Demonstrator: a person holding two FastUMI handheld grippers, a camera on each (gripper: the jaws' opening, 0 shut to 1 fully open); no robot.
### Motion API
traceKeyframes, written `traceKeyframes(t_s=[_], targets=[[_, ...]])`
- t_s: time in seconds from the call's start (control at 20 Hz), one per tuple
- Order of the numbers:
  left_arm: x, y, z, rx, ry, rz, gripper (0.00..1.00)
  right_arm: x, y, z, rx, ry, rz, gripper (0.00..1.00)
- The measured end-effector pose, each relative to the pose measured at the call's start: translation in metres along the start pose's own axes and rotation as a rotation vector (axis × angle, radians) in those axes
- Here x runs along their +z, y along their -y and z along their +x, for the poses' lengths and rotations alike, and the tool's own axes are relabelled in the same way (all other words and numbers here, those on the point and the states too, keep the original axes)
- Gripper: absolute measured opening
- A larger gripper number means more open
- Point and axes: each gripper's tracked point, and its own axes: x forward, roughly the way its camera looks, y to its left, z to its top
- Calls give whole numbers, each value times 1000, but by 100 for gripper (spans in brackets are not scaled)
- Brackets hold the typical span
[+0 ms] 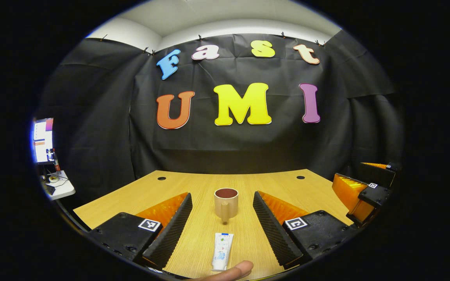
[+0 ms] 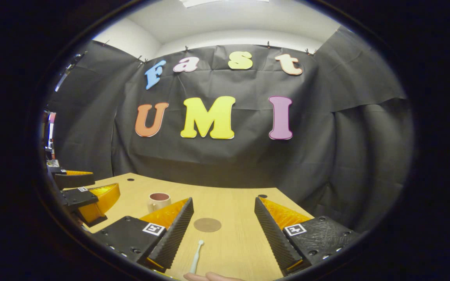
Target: Put the toothbrush and toothpaste on the desktop into the cup, then pick up the cup and place it on the coaster on the desktop.
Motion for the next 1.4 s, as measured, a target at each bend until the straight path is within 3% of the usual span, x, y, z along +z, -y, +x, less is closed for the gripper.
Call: traceKeyframes(t_s=[1.05, 1.3, 1.4], targets=[[-21, 5, 9, -6, -67, -9, 99, -14, -5, 8, -1, -29, -42, 95], [-55, 3, 23, 2, -173, 14, 99, -33, -9, 17, 11, -85, -41, 95], [-81, 14, 29, -34, -266, -20, 99, -40, -7, 22, 7, -108, -41, 95]])
